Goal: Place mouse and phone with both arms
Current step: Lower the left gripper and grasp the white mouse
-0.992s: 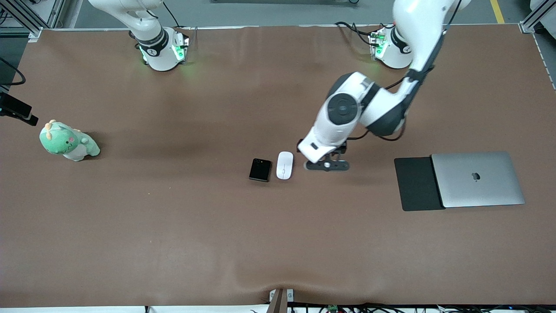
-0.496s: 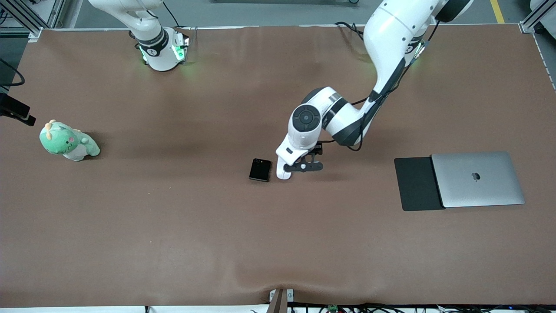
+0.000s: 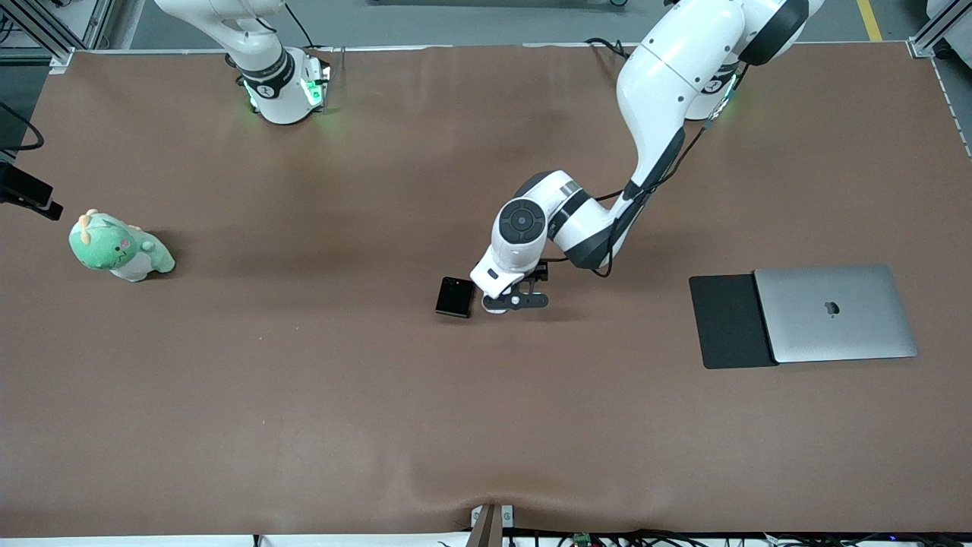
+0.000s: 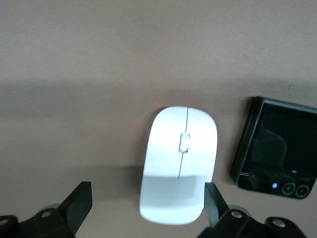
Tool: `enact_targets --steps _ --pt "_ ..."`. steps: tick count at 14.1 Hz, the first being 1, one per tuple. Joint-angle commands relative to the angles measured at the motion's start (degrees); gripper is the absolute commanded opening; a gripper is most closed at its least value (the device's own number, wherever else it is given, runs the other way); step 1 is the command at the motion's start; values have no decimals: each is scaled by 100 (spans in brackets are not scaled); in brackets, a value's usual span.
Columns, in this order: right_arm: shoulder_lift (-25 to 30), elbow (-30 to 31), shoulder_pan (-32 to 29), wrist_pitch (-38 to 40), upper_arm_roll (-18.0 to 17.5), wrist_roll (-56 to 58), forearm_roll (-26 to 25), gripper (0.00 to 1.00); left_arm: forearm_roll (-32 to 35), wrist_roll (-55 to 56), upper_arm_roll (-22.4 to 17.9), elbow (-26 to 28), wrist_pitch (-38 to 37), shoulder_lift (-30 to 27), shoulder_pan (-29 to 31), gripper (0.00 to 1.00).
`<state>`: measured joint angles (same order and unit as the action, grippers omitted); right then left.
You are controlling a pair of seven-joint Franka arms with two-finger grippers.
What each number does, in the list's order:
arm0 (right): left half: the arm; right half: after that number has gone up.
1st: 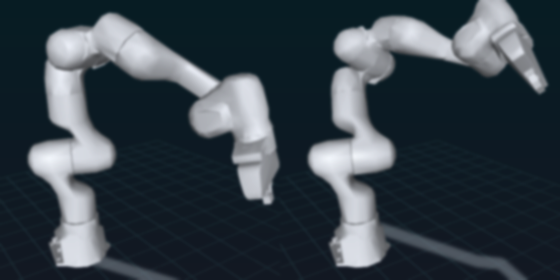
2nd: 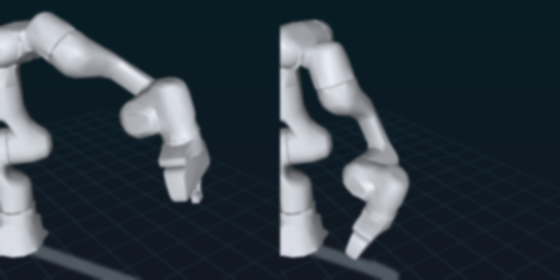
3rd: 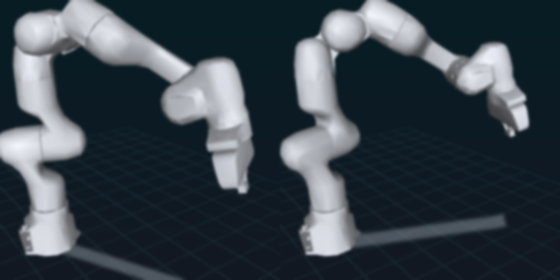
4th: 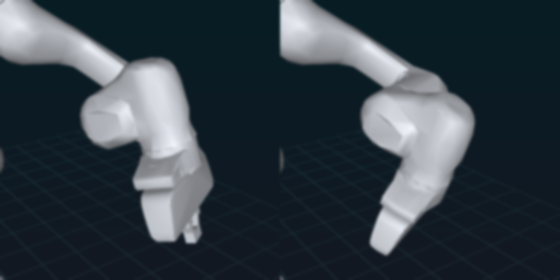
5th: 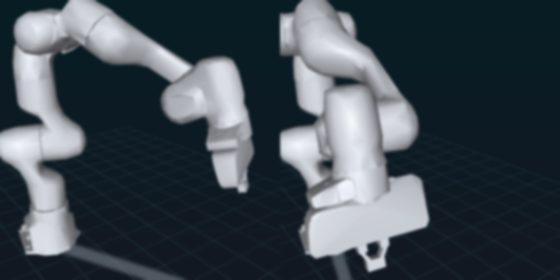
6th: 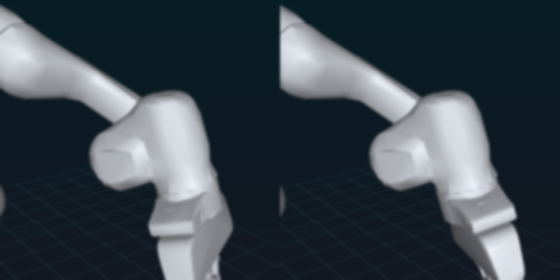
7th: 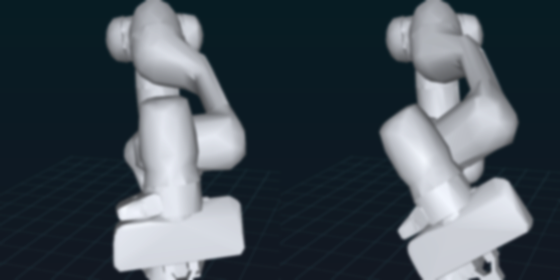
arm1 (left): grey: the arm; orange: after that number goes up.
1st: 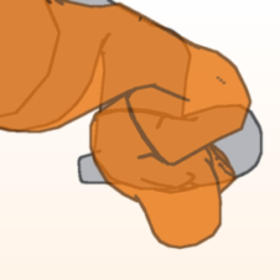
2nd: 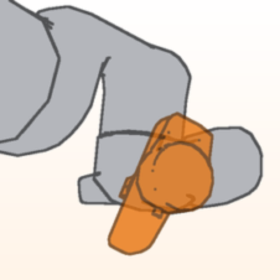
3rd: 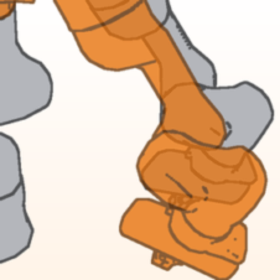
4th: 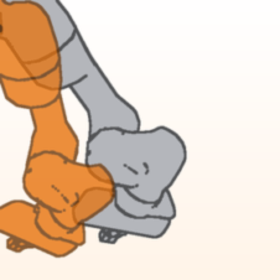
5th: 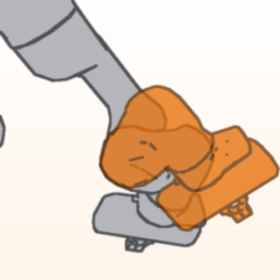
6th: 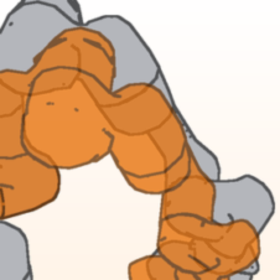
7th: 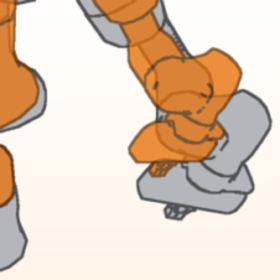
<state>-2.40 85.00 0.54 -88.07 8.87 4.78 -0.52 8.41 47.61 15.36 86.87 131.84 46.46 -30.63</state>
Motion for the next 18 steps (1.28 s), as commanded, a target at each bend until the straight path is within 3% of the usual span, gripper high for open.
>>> enact_targets --steps 1,13,18 --pt "-50 -62 -54 10 -61 58 -54 100 187 135 -42 -196 193 214 -171 100" --pt "-59 -36 -98 27 -61 49 -19 100 547 126 -183 -311 211 373 -224 100" --pt "-59 -45 -116 36 -52 75 -19 100 538 310 -183 -311 211 364 -250 72"
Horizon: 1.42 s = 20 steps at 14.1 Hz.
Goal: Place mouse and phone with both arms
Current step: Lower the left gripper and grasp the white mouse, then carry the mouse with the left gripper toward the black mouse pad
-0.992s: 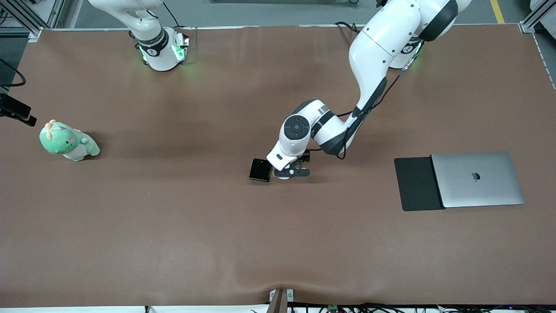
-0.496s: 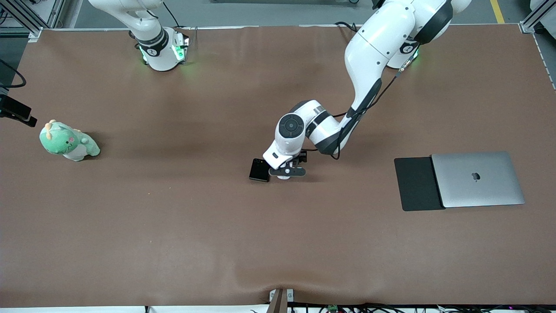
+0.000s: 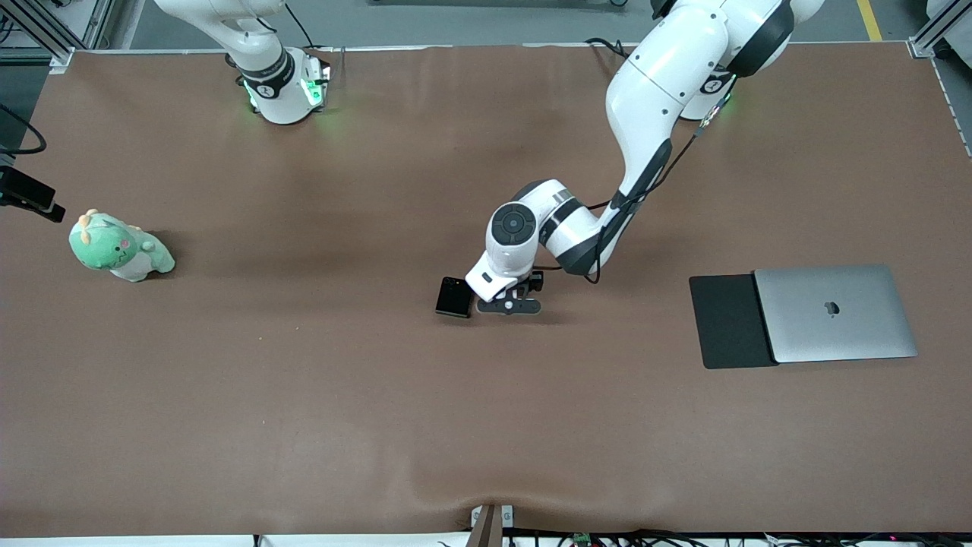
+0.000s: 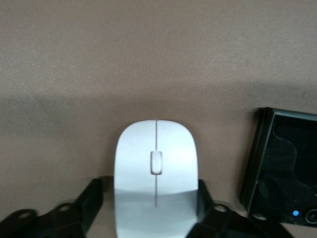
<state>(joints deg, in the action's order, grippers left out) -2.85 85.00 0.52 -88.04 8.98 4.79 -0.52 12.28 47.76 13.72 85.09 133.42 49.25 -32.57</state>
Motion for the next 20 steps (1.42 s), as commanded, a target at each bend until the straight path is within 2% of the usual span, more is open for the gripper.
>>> enact_targets --steps 1,6,9,12,15,17,20 --pt "-13 -45 -105 33 -64 75 -19 100 161 443 -27 -134 52 76 -66 67" --pt "-13 -63 -96 41 -72 66 -10 100 187 524 -27 -55 -70 -99 66 63" --pt "-13 -63 -105 41 -72 75 -10 100 196 621 -97 -37 -632 -389 258 63" --pt "-13 -63 -105 41 -72 172 -10 100 213 612 -106 567 -660 -1012 575 63" --pt "-13 -63 -105 41 -72 172 8 100 573 533 -80 1183 -651 -1574 1084 63" --pt "-13 -54 18 50 -90 145 16 100 618 489 -36 1631 -651 -1979 1444 64" --pt "-40 -19 535 41 -90 58 148 100 618 -256 -18 1993 -642 -2314 2015 64"
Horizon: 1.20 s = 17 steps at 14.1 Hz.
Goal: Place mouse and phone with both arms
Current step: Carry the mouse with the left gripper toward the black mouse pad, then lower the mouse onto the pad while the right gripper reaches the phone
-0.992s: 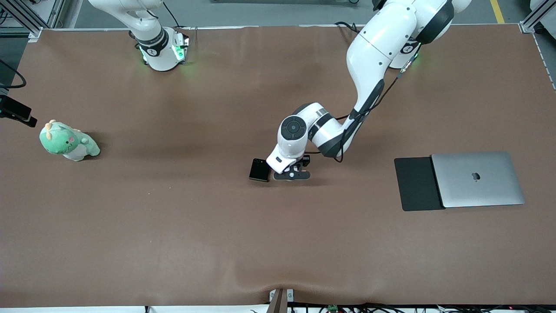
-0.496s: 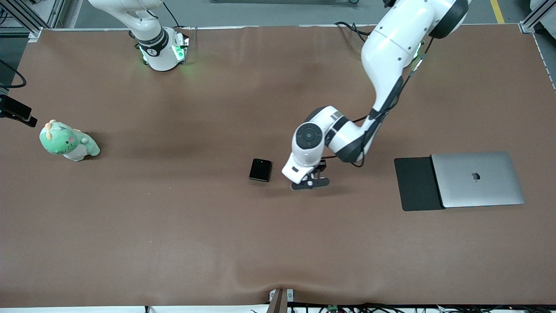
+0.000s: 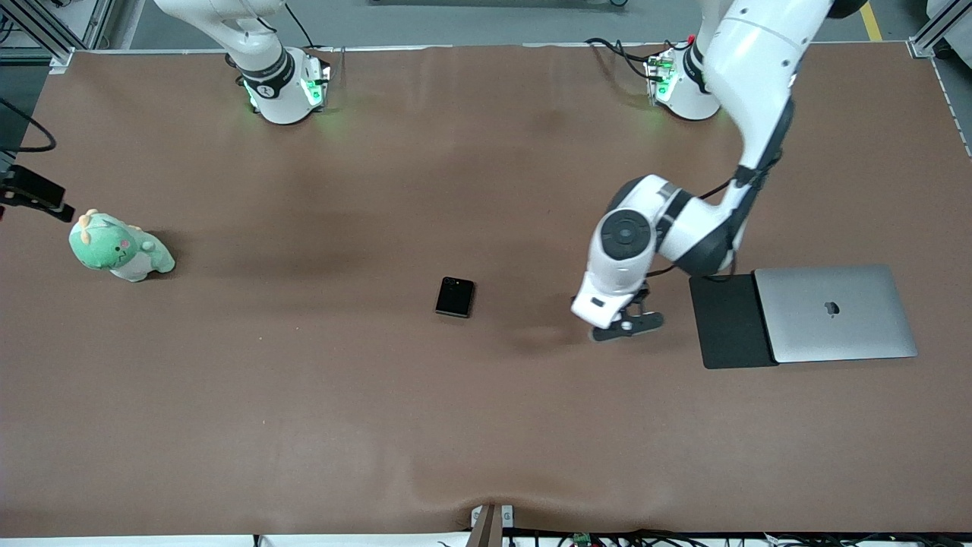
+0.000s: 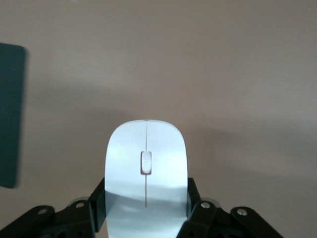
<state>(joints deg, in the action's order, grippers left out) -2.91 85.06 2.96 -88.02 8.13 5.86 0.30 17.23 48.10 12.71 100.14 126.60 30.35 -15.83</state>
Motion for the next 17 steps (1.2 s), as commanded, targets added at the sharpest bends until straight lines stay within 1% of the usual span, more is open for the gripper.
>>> enact_targets --steps 1,3,4,6,7,9,11,12,15,17 --pt "-165 -16 519 31 -5 -206 145 100 123 -580 91 550 57 -485 561 64" --pt "-455 -16 897 -31 -5 -593 521 100 88 -1203 126 612 84 -530 1009 64" --pt "-604 -24 1056 -127 -5 -603 636 100 53 -1450 230 621 93 -547 1290 64" --pt "-929 -16 1530 -539 -5 -778 664 100 53 -1951 564 621 136 -504 1958 64" --pt "-1123 -16 1785 -793 -5 -1232 664 100 53 -2162 696 638 258 -469 2248 64" --pt "-1527 -24 2216 -1312 -5 -1963 673 100 53 -2523 750 735 505 -433 2619 64" --pt "-1896 -42 2541 -1725 -5 -2263 882 100 35 -2998 759 744 645 -311 2812 65" --pt "-2072 -42 2743 -1962 -5 -2413 945 100 35 -3026 759 744 733 -232 2840 65" --pt "-2748 -59 3280 -2639 -5 -2843 928 100 35 -3104 750 770 962 6 2910 65" --pt "-3065 -77 3395 -2913 -5 -2994 919 100 35 -3201 750 840 1199 155 3024 65"
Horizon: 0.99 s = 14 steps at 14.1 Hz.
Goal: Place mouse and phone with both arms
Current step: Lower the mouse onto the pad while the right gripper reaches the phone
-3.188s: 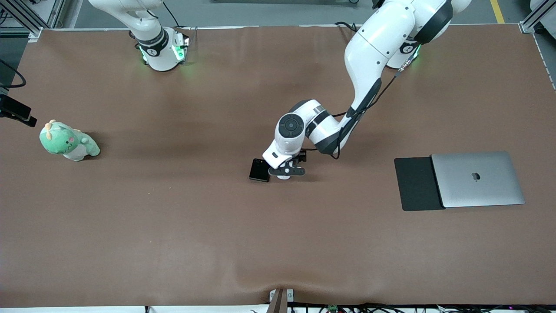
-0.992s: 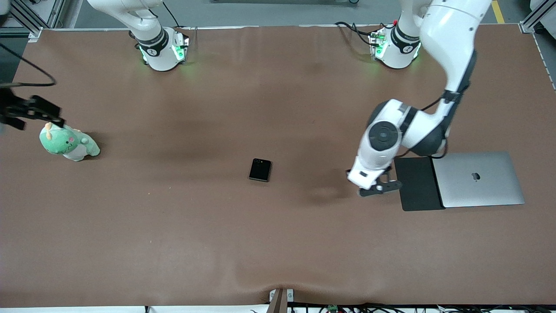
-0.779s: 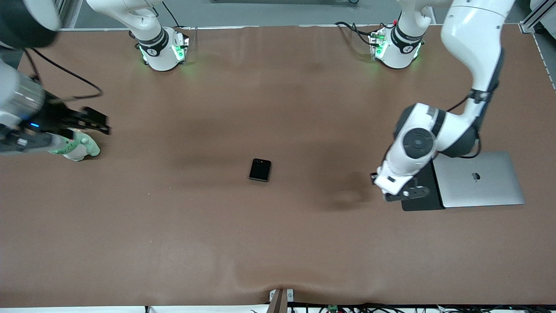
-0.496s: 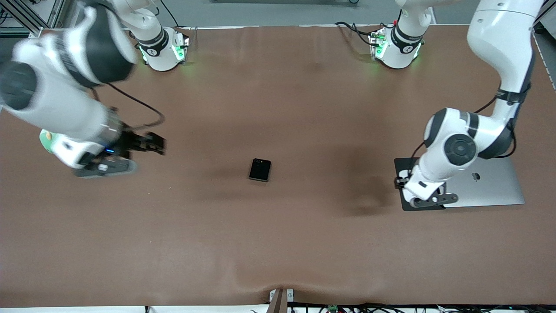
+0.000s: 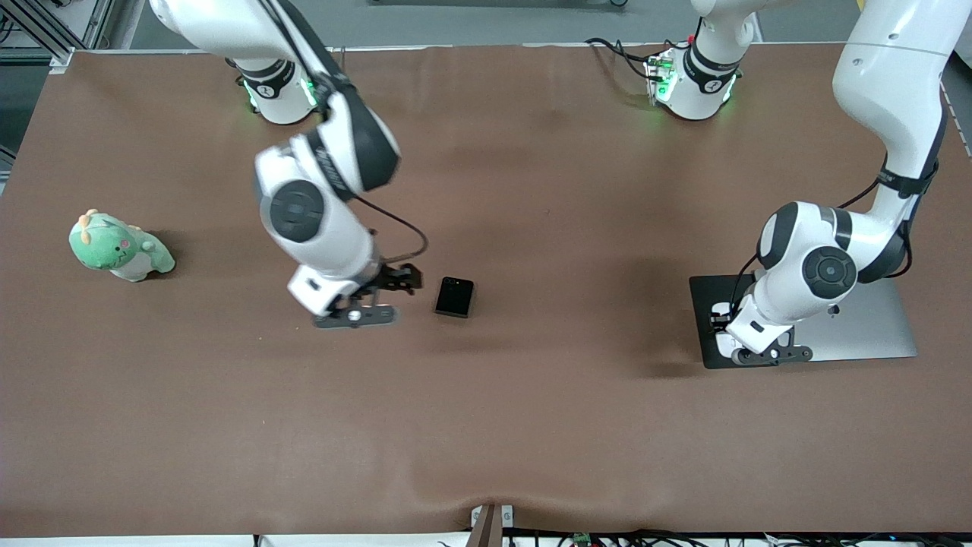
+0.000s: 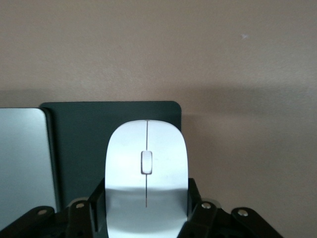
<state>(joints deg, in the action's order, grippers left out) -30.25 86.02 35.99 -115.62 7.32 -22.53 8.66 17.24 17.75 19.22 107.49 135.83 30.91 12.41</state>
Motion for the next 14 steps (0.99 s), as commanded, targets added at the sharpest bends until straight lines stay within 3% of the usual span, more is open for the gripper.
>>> enact_targets --steps 1,4,14 --pt "-489 -173 145 -302 77 -155 92 100 34 -166 100 193 460 116 209 65" --pt "-999 -173 461 -1110 86 -155 48 100 60 -175 91 308 541 134 235 66" --pt "-1607 2 752 -1885 33 -648 127 100 25 -369 100 615 847 213 551 72"
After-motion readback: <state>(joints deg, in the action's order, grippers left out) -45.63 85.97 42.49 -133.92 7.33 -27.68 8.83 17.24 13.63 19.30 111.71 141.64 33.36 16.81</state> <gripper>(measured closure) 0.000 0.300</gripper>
